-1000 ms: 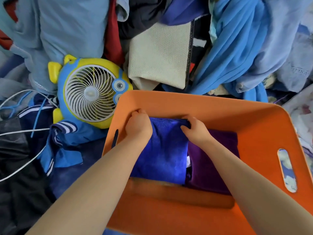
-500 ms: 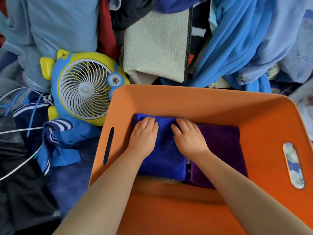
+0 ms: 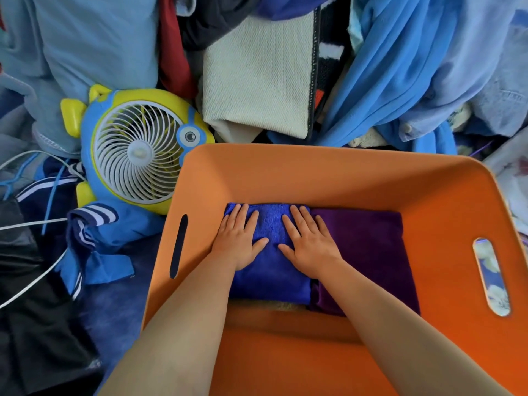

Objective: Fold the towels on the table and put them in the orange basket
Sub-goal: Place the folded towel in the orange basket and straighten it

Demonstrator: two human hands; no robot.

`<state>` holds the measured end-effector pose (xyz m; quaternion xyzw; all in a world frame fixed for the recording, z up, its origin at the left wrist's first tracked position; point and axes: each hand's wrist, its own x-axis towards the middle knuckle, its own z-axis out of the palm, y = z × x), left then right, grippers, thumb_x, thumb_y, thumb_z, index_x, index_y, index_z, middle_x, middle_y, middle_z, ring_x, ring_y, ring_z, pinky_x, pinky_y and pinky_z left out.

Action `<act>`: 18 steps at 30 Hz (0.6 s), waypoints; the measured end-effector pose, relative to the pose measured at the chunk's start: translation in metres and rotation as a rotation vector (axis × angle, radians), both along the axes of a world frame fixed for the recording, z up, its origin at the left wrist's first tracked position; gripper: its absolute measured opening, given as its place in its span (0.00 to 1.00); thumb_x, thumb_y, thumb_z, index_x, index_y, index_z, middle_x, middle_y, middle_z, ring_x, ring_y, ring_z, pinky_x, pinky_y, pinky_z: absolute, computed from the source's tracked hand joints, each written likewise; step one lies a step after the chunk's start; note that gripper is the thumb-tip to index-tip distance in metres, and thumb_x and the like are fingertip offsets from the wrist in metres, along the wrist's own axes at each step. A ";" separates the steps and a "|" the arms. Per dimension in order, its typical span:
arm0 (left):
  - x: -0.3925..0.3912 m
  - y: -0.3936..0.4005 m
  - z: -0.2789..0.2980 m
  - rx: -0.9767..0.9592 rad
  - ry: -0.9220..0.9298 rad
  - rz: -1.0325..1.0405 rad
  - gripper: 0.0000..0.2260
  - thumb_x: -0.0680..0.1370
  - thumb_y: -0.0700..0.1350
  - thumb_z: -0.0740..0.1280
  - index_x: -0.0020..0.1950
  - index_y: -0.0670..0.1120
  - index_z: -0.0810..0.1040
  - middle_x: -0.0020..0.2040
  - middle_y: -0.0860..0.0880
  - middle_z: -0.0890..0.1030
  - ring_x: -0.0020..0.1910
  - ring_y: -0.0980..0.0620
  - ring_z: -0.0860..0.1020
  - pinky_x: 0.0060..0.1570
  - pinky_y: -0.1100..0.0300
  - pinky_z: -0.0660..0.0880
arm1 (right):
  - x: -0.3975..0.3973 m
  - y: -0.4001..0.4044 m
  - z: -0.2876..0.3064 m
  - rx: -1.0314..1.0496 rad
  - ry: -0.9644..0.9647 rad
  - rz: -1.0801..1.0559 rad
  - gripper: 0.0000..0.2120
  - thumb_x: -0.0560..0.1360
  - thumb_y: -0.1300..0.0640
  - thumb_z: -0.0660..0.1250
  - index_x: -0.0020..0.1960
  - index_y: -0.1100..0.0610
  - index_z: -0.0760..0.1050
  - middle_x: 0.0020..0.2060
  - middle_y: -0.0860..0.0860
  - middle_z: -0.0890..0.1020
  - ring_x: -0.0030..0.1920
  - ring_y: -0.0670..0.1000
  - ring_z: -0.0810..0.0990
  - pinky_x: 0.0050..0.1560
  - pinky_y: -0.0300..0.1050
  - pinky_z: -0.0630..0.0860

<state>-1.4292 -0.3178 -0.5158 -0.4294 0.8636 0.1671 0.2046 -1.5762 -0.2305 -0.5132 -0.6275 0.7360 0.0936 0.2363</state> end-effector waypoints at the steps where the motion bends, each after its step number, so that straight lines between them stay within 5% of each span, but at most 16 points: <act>1: -0.001 0.000 0.006 0.010 -0.005 -0.005 0.30 0.80 0.58 0.50 0.76 0.47 0.42 0.77 0.46 0.41 0.76 0.48 0.39 0.73 0.54 0.40 | 0.000 0.001 0.005 0.015 0.000 0.002 0.31 0.78 0.40 0.44 0.74 0.52 0.36 0.75 0.52 0.38 0.74 0.52 0.35 0.73 0.52 0.38; 7: 0.001 0.005 0.072 -0.068 0.026 -0.047 0.26 0.81 0.50 0.55 0.75 0.44 0.52 0.77 0.44 0.50 0.76 0.46 0.47 0.73 0.56 0.47 | -0.001 0.015 0.066 -0.009 -0.069 -0.046 0.28 0.80 0.46 0.47 0.75 0.54 0.43 0.75 0.54 0.42 0.75 0.53 0.38 0.74 0.52 0.40; 13: -0.006 0.036 0.199 -0.284 0.067 -0.134 0.15 0.79 0.45 0.57 0.64 0.42 0.68 0.68 0.44 0.66 0.68 0.46 0.63 0.63 0.53 0.64 | -0.004 0.049 0.186 -0.233 -0.070 -0.072 0.23 0.80 0.51 0.50 0.73 0.57 0.54 0.75 0.54 0.51 0.75 0.54 0.44 0.74 0.51 0.44; 18: 0.000 0.096 0.307 -0.418 0.094 -0.142 0.14 0.78 0.44 0.58 0.61 0.40 0.70 0.64 0.42 0.70 0.64 0.43 0.67 0.59 0.50 0.67 | 0.002 0.103 0.297 -0.442 -0.057 -0.032 0.22 0.79 0.56 0.53 0.72 0.58 0.57 0.74 0.54 0.58 0.75 0.53 0.50 0.72 0.50 0.49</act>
